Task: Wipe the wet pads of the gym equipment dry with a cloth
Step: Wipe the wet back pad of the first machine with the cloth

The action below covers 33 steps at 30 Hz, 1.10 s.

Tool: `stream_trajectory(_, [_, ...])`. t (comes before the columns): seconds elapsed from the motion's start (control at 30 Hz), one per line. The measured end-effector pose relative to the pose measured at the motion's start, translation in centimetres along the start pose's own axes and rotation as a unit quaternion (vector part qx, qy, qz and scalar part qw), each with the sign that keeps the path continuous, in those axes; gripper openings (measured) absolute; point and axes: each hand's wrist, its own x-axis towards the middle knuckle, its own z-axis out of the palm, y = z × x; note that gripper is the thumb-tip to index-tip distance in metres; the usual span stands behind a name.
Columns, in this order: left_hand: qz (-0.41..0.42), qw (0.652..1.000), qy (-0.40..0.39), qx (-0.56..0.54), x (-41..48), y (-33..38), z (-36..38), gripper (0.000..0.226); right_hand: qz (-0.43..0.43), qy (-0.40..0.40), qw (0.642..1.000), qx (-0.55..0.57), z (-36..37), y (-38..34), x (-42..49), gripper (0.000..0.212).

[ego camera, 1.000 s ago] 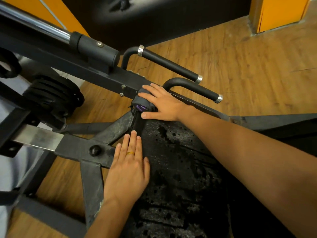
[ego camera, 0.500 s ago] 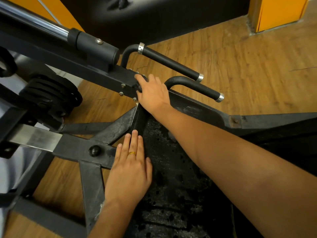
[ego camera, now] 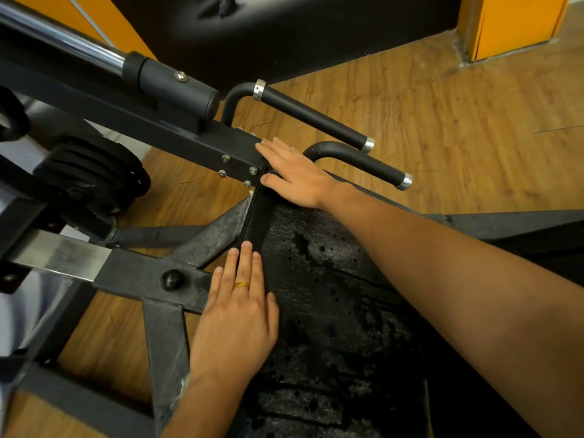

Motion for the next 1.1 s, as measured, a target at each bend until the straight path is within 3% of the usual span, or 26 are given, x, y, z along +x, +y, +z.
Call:
stream_trajectory(0.13, [-0.001,1.0,-0.002,0.002,0.0,0.1,-0.1,0.066,-0.002,-0.015,1.0,-0.001,-0.4,1.0,-0.2,0.06])
stream_trajectory(0.37, [-0.002,1.0,0.0,0.001,0.0,0.0,0.0,0.066,0.055,0.071,0.996,0.016,0.3,0.8,0.1,0.052])
stream_trajectory(0.6, [0.0,1.0,0.002,-0.006,0.0,0.0,0.2,0.066,0.047,0.041,0.998,0.027,0.6,1.7,-0.7,0.055])
stream_trajectory(1.1, [0.0,1.0,0.003,-0.008,0.0,0.1,0.2,0.066,0.072,0.084,0.993,0.034,1.6,5.5,-7.0,0.048])
